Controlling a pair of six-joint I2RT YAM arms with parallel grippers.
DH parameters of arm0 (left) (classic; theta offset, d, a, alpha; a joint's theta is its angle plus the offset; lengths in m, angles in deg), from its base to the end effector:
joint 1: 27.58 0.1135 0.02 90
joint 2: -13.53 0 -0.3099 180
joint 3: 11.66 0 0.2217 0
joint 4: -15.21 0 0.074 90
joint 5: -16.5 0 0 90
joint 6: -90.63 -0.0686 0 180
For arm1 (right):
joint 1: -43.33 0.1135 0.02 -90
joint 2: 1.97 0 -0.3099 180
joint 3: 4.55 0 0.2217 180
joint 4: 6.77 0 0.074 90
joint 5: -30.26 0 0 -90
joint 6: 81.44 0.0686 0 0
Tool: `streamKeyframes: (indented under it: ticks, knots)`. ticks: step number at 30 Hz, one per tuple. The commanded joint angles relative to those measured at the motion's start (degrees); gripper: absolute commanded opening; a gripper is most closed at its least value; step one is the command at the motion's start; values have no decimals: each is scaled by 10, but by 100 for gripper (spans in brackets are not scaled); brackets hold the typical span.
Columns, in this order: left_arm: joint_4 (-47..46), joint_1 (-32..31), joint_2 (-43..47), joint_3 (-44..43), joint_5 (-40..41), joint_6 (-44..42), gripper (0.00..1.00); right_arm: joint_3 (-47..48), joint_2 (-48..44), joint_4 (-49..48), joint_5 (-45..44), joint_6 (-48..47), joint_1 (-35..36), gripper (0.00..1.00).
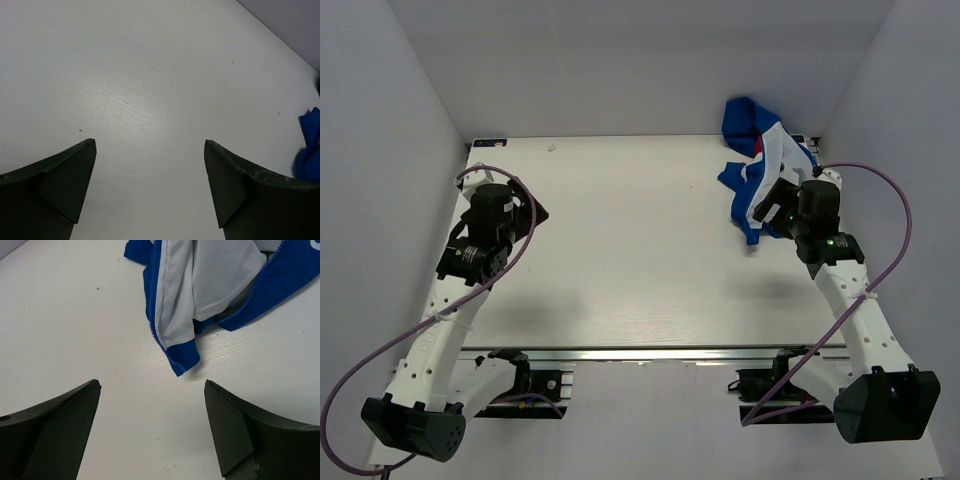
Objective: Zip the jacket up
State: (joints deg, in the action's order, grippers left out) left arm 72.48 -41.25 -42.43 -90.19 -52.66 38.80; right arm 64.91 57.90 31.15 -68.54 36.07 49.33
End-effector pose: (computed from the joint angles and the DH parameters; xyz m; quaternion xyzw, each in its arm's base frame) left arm 0.1659 -0.0152 0.3768 -0.2669 0.8335 -0.0554 0.4805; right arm 0.2078 0.0113 0.3512 0.1984 0.8337 0.0842 0.5084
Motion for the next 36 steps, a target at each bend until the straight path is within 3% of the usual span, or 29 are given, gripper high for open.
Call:
streamKeyframes:
  ticks: [1,6,11,14,23,25,29,32,33,36]
  knots:
    - [2,1,18,-1,4,-6,98,14,6,-25,4,3,-2,89]
    - [-9,0,7,5,-4,-7,98,35,44,-8,-36,21,-6,89]
    - [-38,1,-18,11,-29,-16,98,136,142,29,-58,13,-51,89]
    - [-47,1,-40,10,-44,-21,98,220,222,41,-49,-6,-117,89]
    - [-80,1,-97,22,-70,-29,98,425,507,8,-33,-153,-187,89]
    - [-84,1,-110,22,-79,-31,98,440,538,1,-18,-178,-187,89]
    - [-90,1,-126,18,-88,-33,98,449,586,-18,96,-182,-187,87]
    - [-84,0,-132,12,-94,-35,98,460,623,-23,180,-182,-187,65]
    - [-82,0,-131,11,-94,-37,98,480,627,-4,201,-185,-187,40]
    - [-77,1,-117,16,-87,-39,98,509,607,22,263,-187,-180,0]
